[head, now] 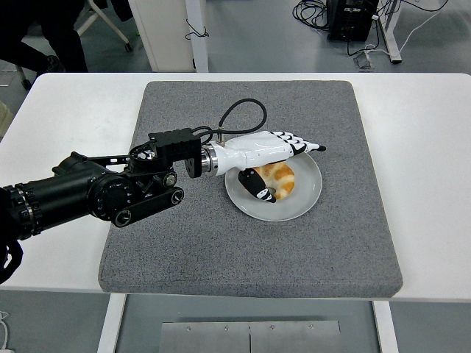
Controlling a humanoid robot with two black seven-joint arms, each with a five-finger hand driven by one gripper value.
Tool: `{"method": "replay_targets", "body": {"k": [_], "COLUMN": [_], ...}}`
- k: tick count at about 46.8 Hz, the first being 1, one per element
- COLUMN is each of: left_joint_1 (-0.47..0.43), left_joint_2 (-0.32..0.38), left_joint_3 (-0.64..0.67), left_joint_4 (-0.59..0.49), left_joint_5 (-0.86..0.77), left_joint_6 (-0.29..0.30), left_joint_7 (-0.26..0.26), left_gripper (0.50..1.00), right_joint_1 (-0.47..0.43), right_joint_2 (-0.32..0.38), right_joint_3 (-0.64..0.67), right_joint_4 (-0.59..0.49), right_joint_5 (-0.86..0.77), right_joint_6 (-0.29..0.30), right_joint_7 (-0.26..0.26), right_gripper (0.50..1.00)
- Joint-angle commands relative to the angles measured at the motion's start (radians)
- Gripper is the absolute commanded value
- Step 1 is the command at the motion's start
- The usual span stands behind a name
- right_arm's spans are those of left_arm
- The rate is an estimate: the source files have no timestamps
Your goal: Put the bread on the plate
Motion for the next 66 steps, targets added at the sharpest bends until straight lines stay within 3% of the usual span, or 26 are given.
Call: {"method": "replay_targets", "body": {"k": [1, 17, 33, 46, 66], "left_joint_1": [-0.018, -0.105, -0.133, -0.117, -0.042], "left_joint_2": [0.013, 0.065, 0.151, 0.213, 0.226], "left_joint_3": [-0.001, -0.004, -0.020, -0.117, -0.155], "left_joint_4": [-0.001, -0.006, -0.009, -0.007, 0.007], "left_joint_5": [-0.027, -0.205, -0.438, -0.560, -0.883], "left_joint_6": [0.000, -0.003, 0.000, 0.000, 0.000], "left_joint_7": [-0.001, 0.004, 0.000, 0.002, 0.010], "left_gripper": [0.978, 0.978, 0.978, 0.978, 0.978], "right_joint_1": [0.000, 0.000, 0.000, 0.000, 0.000], "right_joint_2": [0.000, 0.000, 0.000, 0.000, 0.000], "right_joint_3": [0.000, 0.000, 0.000, 0.000, 0.000], "right_joint_4": [0.000, 0.000, 0.000, 0.000, 0.000], "right_joint_5": [0.000, 0.000, 0.000, 0.000, 0.000], "right_joint_6": [0.000, 0.000, 0.001, 0.000, 0.000], "right_joint_7": [0.000, 0.000, 0.000, 0.000, 0.000], "right_gripper": [1.000, 1.000, 1.000, 1.000, 1.000]}}
